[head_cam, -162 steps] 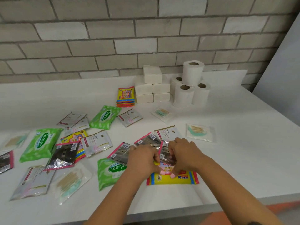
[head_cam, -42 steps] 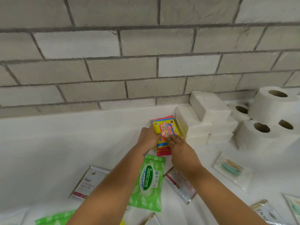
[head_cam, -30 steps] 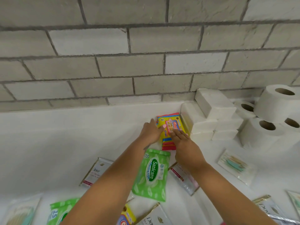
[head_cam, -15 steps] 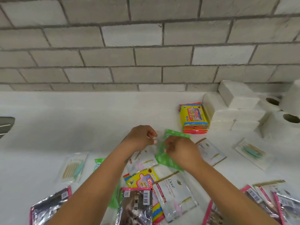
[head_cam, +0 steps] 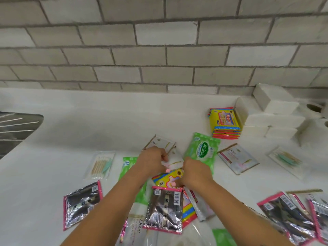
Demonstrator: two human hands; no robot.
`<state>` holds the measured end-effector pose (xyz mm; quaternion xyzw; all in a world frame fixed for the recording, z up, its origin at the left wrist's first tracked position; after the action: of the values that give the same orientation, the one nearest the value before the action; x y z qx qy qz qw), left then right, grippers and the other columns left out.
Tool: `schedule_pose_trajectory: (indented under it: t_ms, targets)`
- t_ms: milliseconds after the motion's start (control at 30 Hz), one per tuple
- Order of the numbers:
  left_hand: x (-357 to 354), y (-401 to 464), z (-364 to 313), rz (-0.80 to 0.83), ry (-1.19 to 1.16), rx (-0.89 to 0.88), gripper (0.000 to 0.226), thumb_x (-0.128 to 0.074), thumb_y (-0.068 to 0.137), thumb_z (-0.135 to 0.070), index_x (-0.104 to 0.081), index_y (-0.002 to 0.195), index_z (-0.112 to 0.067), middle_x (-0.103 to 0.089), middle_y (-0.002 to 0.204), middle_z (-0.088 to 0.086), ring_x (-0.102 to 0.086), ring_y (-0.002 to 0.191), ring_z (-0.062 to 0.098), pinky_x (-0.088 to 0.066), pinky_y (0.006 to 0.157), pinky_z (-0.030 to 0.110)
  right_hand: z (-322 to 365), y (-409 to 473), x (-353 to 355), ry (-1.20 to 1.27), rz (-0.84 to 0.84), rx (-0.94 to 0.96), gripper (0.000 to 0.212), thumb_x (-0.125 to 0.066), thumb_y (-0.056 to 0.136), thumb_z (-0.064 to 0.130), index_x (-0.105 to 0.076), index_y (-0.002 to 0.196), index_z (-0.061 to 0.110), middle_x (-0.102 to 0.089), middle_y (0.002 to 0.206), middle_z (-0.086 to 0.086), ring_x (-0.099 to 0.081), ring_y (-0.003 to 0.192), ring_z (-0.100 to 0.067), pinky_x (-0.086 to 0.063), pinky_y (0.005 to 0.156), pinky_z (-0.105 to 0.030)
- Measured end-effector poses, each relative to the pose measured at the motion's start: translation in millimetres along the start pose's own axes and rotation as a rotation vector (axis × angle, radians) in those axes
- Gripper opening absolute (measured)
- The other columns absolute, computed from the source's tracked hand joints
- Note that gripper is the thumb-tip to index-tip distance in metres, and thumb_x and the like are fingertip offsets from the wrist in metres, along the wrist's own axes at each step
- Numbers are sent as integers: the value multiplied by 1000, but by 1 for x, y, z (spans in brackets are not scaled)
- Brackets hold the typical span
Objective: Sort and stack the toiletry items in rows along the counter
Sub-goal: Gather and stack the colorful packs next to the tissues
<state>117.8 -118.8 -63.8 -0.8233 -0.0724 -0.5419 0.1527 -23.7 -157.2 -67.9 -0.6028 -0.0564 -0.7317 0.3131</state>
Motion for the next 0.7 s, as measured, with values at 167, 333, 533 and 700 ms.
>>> schedule_pose_trajectory:
  t_ms: [167, 333, 533, 700]
  targets:
    - [-4, -3, 0, -45, 72, 9, 33, -74, 73, -24, -64, 104, -22, -57, 111, 1, -58, 100, 18, -45, 84, 27, -16, 0, -1, -27, 100, -83, 52, -79, 61, 54, -47, 81, 19, -56, 79, 3, -59, 87, -20, -34, 74, -30]
    - [-10, -3, -1, -53, 92, 13, 28, -70, 77, -24, -63, 104, -23, -56, 114, 1, -56, 104, 19, -44, 84, 27, -32, 3, -3, 90, 165, -136, 48, -83, 57, 52, -53, 75, 19, -62, 80, 4, -61, 88, -18, -38, 79, -31]
    - [-11, -3, -2, -38, 31, 25, 26, -69, 76, -16, -64, 100, -21, -58, 110, 1, -58, 101, 19, -45, 83, 26, -45, 4, 3, 472, 148, -61, 49, -89, 57, 31, -43, 63, 17, -53, 65, 0, -51, 64, -15, -40, 64, -28]
    - [-5, -5, -7, -113, -235, 52, 23, -50, 95, -24, -65, 103, -9, -68, 104, 11, -58, 88, 20, -38, 70, 22, -48, 12, 8, 756, 69, -16, 39, -91, 54, 15, -54, 67, 14, -63, 69, -5, -60, 69, -21, -50, 68, -32]
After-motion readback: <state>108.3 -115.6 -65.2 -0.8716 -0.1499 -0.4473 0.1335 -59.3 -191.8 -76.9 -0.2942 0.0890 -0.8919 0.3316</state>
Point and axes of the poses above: each hand's wrist, its own y-axis towards the middle knuckle, its own x-axis out of the back of the hand, z = x × y, the point moved 3 cm from there along y, towards the middle knuckle
